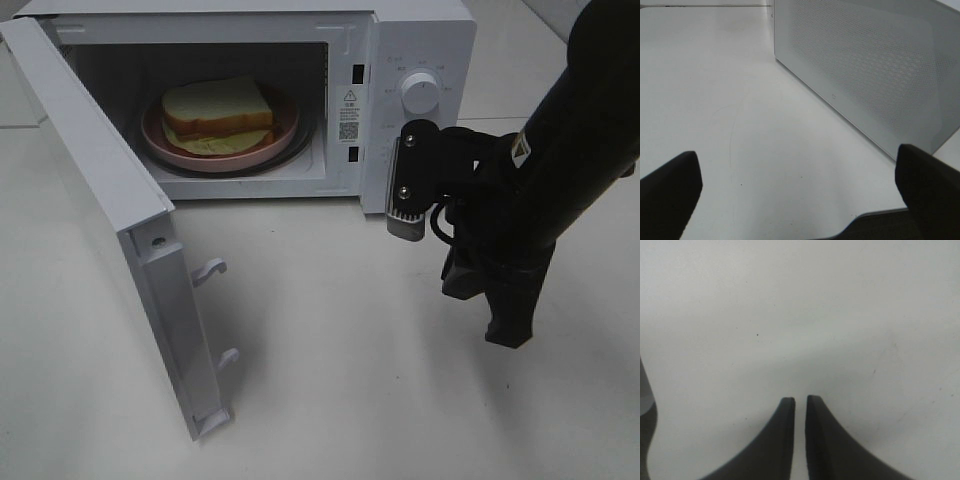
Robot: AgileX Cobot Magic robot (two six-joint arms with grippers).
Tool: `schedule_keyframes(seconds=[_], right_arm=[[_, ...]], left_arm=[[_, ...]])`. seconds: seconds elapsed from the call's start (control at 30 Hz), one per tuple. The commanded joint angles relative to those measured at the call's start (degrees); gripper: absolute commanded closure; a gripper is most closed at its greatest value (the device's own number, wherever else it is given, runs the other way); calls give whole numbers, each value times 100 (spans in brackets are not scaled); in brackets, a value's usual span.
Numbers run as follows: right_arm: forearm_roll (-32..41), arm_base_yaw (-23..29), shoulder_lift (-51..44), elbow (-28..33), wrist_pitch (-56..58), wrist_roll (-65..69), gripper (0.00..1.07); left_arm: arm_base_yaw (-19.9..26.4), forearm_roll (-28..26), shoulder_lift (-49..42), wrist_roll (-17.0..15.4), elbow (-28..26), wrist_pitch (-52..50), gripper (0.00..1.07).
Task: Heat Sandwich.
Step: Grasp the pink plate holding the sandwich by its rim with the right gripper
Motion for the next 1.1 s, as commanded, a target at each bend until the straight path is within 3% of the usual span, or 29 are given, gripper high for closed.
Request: schedule_keyframes(seconds=[0.03, 0.27, 0.43, 0.6, 0.63, 0.67, 0.73, 0.8, 0.83, 0.93, 1.1], right_arm=[[-132, -6, -46, -97, 86, -1180, 99], [-212, -6, -46, -350, 332, -2217, 96], [-447, -6, -46, -544, 430, -2636, 86], [-768, -6, -46, -573, 246, -2739, 67], [-791, -6, -46, -573, 189, -2739, 56], [-791, -6, -46, -573, 189, -2739, 56], [-802, -6, -46, -573, 126, -2733, 44], [-796, -6, -46, -573, 40, -2613, 25], [-796, -6, -46, -573, 40, -2613, 25], [-802, -6, -46, -573, -115, -2384, 12], [-871, -6, -29, -573, -298, -2384, 12]], left_arm=[[6, -40, -40, 17, 6, -57, 9], [6, -40, -40, 17, 6, -57, 9], [6, -40, -40, 17, 6, -57, 9], [6, -40, -40, 17, 6, -57, 9], [6, -40, -40, 17, 6, -57, 9], [6, -40, -40, 17, 6, -57, 9], [6, -40, -40, 17, 6, -57, 9], [6, -40, -40, 17, 6, -57, 9], [6, -40, -40, 17, 6, -57, 9], [6, -40, -40, 17, 6, -57, 9], [6, -40, -40, 17, 6, -57, 9]])
